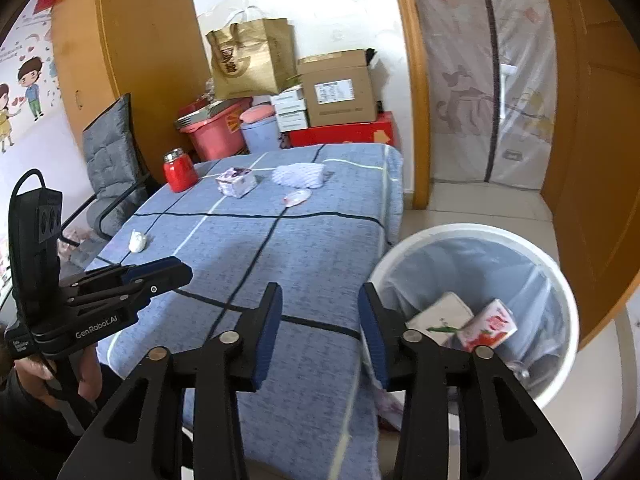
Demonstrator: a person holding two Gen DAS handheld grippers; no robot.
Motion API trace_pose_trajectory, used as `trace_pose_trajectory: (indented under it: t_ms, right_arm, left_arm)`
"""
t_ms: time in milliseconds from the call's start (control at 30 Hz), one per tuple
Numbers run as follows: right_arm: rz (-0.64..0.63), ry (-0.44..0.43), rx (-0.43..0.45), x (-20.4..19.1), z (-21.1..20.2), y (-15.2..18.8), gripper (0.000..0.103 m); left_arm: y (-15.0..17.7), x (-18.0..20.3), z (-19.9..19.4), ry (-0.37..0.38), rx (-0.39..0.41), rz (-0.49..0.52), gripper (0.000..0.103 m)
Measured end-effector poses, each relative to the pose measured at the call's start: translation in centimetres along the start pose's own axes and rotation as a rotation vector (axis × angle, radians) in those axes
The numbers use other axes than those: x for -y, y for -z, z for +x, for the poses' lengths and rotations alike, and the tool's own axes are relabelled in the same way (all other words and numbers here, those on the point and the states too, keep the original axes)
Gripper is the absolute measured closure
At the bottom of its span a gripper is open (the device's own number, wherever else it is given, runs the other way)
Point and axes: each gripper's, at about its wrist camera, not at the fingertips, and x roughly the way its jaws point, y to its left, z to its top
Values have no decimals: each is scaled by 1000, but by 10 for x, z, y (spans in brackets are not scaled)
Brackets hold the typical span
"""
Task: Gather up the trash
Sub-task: 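Move both open grippers back over the table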
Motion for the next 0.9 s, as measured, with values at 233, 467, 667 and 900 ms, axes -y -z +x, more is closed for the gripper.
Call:
trace_pose_trajectory:
  t_ms: [233, 467, 667, 900]
  right_arm:
    - [-40, -40, -15, -19, 20, -8, 60]
    - [-75, -74, -31, -37, 39, -16, 58]
    - [-90, -85, -36, -46, 47, -24, 57]
    - [-117, -86, -36, -53, 58, -38, 57]
  left_arm:
    - [8, -34, -9, -73, 3, -44, 80]
    - [10, -67, -16, -151, 10, -84, 80]
    - [13, -95, -22, -190, 21, -122, 72]
    - [15, -129, -29, -251, 36, -163, 72]
